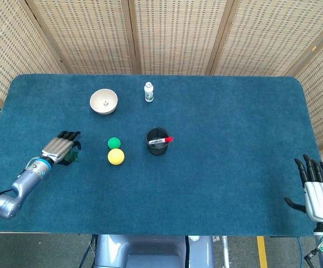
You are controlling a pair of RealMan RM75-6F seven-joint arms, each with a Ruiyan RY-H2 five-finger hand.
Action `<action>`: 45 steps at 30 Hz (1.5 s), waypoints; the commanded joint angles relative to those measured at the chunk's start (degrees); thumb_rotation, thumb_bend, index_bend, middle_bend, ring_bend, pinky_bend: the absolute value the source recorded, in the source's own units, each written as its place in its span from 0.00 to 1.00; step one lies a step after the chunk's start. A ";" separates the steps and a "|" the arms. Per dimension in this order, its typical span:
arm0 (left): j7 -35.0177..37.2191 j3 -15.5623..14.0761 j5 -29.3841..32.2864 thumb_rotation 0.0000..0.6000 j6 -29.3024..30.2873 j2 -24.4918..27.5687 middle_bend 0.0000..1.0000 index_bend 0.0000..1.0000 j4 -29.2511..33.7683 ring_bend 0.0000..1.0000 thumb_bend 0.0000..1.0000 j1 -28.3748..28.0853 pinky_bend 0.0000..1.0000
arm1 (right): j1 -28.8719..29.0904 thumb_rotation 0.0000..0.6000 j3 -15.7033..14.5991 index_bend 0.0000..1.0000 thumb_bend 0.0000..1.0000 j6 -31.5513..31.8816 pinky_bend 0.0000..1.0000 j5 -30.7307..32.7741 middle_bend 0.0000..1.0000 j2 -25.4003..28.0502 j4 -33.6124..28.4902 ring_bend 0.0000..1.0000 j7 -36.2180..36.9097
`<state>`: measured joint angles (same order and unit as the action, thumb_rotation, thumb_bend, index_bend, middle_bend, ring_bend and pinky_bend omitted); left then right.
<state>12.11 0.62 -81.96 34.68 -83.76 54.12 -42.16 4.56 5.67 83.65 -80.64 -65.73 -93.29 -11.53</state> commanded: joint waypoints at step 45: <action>2.47 -1.43 -0.71 1.00 5.36 6.49 0.00 0.36 5.50 0.00 0.49 2.05 0.00 | 0.21 1.00 -0.26 0.00 0.00 -0.21 0.00 0.20 0.00 -0.05 0.16 0.00 0.17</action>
<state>14.24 -1.05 -82.52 39.61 -77.24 59.84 -40.26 4.76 5.41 83.44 -80.44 -65.78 -93.13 -11.36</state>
